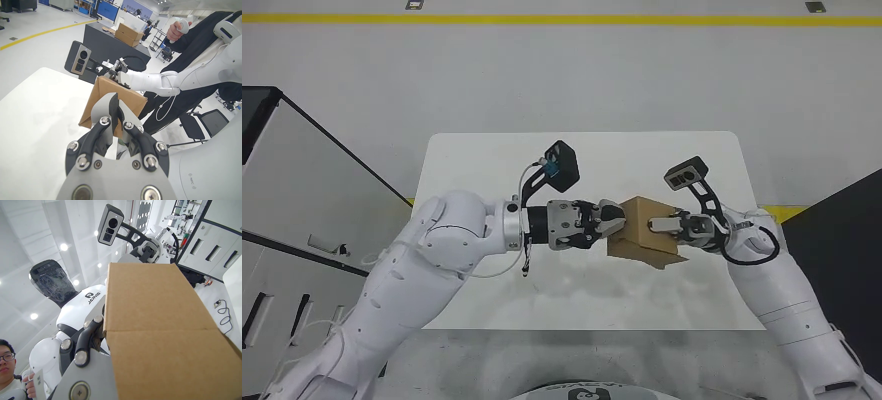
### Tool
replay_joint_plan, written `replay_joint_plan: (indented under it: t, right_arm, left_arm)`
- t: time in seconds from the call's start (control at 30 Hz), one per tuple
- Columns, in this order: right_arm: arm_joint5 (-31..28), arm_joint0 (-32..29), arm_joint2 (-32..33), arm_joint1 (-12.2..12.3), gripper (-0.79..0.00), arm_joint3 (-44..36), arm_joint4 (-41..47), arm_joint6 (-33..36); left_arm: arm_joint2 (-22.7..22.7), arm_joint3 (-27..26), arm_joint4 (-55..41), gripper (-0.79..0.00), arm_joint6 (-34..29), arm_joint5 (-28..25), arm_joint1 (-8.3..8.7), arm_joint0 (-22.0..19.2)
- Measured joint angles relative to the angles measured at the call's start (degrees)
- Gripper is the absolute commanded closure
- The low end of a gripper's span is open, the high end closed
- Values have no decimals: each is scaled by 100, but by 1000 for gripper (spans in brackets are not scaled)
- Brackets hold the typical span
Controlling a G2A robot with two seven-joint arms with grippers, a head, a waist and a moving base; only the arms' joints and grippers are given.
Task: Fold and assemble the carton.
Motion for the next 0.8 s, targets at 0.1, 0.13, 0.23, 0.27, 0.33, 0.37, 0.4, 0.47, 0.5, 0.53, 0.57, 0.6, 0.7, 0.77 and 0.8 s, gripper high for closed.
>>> replay_joint_plan:
  t: [0.1, 0.13, 0.23, 0.27, 0.33, 0.37, 0.4, 0.47, 0.5, 0.53, 0.57, 0.6, 0.7, 0.77, 0.8]
  right_arm:
    - [0, -22, 27, 4, 0, -8, 81, 0]
    - [0, -29, 33, 6, 0, -13, 107, 0]
    - [0, -42, 48, 11, 0, -47, 207, 0]
    - [0, -47, 48, 14, 0, -80, 254, 0]
    - [0, -53, 52, 21, 0, -122, 309, 0]
    - [0, -58, 55, 25, 0, -135, 338, 0]
    - [0, -63, 56, 30, 0, -147, 375, 0]
    - [0, -63, 49, 38, 0, -166, 407, 0]
    - [0, -61, 40, 44, 0, -173, 414, 0]
    - [0, -57, 34, 50, 0, -175, 409, 0]
    - [0, -54, 25, 56, 0, -176, 397, 0]
    - [0, -48, 14, 64, 0, -173, 366, 0]
    - [0, -29, -10, 84, 0, -159, 273, 0]
    - [0, -20, -21, 93, 0, -155, 236, 0]
    - [-1, -16, -27, 99, 0, -150, 211, 0]
  left_arm:
    - [-112, -47, 6, 0, 10, 2, 22, 61]
    - [-138, -63, 4, 0, 7, 1, 28, 78]
    - [-204, -115, -1, 0, 0, -6, 43, 124]
    - [-235, -130, 3, 0, 8, -6, 48, 137]
    - [-295, -148, 0, 0, 32, -8, 58, 159]
    - [-326, -162, -10, 0, 40, -13, 63, 172]
    - [-361, -183, -27, 0, 42, -24, 70, 192]
    - [-394, -225, -31, 0, 25, -35, 79, 218]
    - [-398, -263, -28, 0, 8, -42, 83, 231]
    - [-390, -291, -19, 0, -7, -46, 84, 236]
    - [-376, -313, -8, 0, -24, -49, 84, 237]
    - [-353, -329, 19, 0, -46, -45, 84, 230]
    - [-277, -304, 100, 0, -79, 5, 76, 199]
    - [-222, -282, 177, 0, -124, 53, 71, 169]
    - [-181, -275, 226, 0, -140, 81, 65, 151]
